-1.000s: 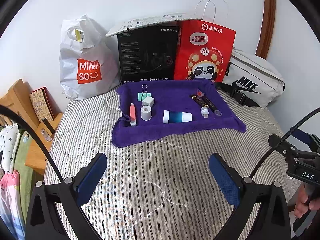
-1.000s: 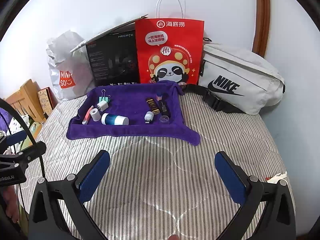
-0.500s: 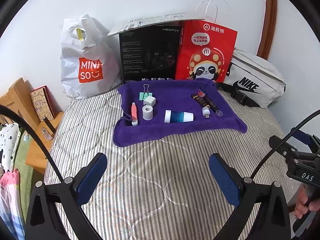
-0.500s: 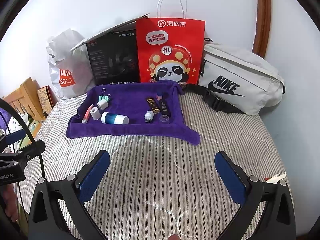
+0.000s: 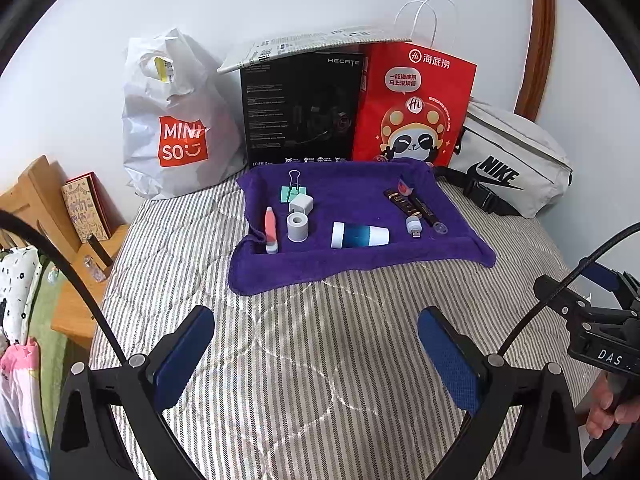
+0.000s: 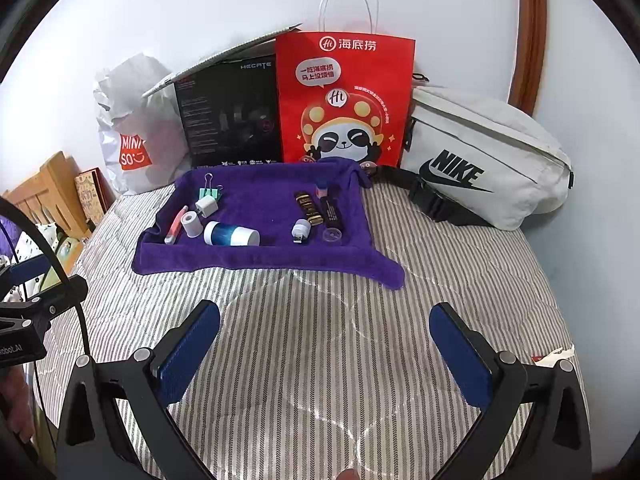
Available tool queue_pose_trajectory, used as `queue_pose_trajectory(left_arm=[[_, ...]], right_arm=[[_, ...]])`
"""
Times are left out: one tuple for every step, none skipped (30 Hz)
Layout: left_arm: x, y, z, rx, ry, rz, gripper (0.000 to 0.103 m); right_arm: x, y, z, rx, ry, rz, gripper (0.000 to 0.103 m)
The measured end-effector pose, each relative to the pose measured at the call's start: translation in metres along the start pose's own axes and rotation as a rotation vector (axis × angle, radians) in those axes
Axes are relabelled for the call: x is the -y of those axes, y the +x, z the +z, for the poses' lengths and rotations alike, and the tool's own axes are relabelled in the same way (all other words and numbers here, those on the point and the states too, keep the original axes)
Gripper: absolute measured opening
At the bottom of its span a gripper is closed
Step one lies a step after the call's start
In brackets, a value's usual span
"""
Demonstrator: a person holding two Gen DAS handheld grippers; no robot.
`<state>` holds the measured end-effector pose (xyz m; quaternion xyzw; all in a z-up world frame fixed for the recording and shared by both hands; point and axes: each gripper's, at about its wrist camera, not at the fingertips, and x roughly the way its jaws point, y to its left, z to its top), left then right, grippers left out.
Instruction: Organize rigid objects
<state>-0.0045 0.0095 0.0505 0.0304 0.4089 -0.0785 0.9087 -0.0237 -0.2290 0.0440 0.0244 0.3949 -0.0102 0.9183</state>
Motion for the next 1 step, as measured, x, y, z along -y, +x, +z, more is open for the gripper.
queue_pose_trajectory(left_arm=[[0.0002, 0.0, 0.0006, 0.0, 0.001, 0.0, 0.103]], right_arm=[[-0.0001, 0.0004, 0.0002, -0.002, 0.0, 0.0, 0.103]])
